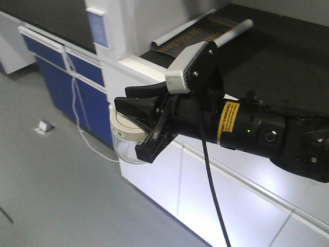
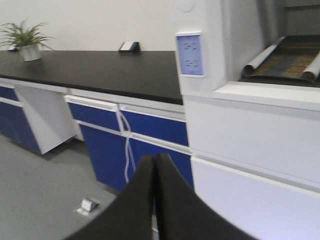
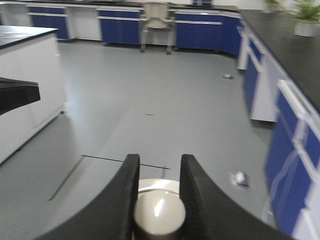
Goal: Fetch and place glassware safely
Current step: 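Hold the jar in the right gripper while the base turns away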
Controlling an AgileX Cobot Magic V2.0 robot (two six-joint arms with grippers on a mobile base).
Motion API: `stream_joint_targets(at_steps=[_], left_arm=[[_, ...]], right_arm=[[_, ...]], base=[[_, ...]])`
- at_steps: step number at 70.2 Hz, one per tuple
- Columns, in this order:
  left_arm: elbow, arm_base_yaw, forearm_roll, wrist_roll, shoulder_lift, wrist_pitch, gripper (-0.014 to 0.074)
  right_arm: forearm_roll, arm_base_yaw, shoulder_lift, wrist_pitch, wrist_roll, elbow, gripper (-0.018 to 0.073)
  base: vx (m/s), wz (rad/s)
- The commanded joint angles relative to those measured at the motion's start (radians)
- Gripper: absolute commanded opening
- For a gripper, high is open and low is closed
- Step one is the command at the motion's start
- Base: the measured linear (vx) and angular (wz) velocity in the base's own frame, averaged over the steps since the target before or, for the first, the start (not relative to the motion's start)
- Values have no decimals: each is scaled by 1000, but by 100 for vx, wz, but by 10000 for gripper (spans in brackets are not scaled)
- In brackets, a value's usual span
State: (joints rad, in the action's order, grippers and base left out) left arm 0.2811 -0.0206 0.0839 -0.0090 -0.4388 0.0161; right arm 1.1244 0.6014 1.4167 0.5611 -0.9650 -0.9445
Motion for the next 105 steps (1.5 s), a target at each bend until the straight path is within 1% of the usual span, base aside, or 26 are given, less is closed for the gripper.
stream_joint_targets(at_steps=[1, 51, 83, 105], left_arm=[[30, 0, -8, -5, -4, -79, -7], [30, 0, -8, -5, -4, -79, -7], [30, 0, -8, -5, -4, -79, -7], [30, 0, -8, -5, -4, -79, -7]], right_arm=[[-40, 0, -39, 57, 3, -32, -3], [-40, 0, -39, 58, 3, -32, -3], [-40, 0, -39, 56, 3, -32, -3], [-40, 0, -39, 58, 3, -32, -3]], base=[[-3, 78], [3, 86], [19, 48], [32, 28]])
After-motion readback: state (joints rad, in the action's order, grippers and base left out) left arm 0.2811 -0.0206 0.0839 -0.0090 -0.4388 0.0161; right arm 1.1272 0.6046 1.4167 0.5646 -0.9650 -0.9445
